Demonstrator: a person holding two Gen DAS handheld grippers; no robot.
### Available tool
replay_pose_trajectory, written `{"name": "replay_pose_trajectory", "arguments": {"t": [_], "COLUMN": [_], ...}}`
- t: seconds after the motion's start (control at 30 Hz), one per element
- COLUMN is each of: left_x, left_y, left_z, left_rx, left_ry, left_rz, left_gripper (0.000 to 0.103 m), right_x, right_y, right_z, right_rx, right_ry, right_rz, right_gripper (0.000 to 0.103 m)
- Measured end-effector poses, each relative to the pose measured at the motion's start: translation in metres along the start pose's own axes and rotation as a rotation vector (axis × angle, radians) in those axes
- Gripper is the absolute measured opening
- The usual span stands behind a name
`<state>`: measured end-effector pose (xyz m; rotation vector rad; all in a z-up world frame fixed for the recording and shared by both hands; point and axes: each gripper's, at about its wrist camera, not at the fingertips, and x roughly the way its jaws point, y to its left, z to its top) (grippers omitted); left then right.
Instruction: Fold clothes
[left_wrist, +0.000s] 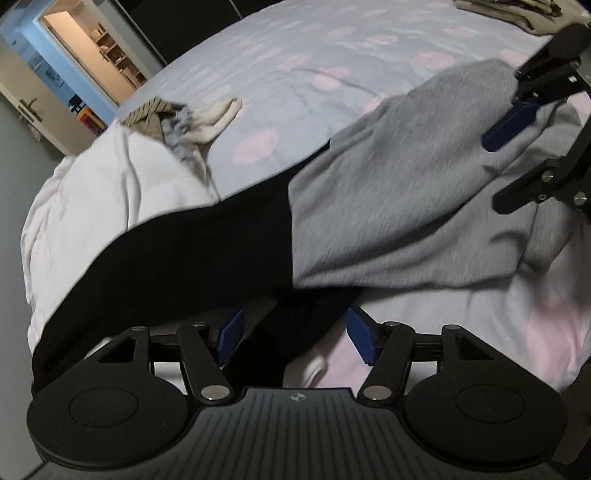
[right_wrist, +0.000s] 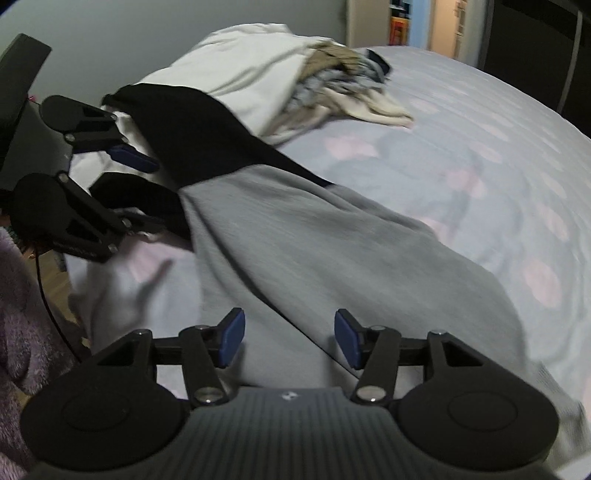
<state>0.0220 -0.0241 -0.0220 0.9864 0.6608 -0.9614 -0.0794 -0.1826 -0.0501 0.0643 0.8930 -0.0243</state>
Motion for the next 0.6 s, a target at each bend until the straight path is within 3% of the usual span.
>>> {"name": "replay_pose_trajectory", "arguments": {"t": [0.27, 0.47, 0.57, 0.6], "left_x": [0.022, 0.025, 0.025, 0.025], "left_y": [-0.002, 0.008, 0.011, 0.011], "left_z": [-0.011, -0.010, -0.009, -0.008], "left_rx": [0.025, -0.001, -0.016, -0.019], "left_ry": [-0.005, -0.004, -0.002, -0.001], "left_rz": [0.027, 0.011, -0.014, -0.021], "left_gripper": [0.058, 0.038, 0.021, 0.014], "right_x": [0.031, 0.054, 0.061, 0.064], "right_y": [0.045, 0.061, 0.063, 0.063], "right_z": [0.035, 0.049, 0.052, 0.053], "right_rx": [-0.117, -0.152, -0.158, -0.160], "right_ry": [-0.067, -0.066, -0.065, -0.065], "right_rz": [0.026, -0.011, -0.034, -0.042], "right_gripper": [0.058, 0.057, 0.048, 0.037]}}
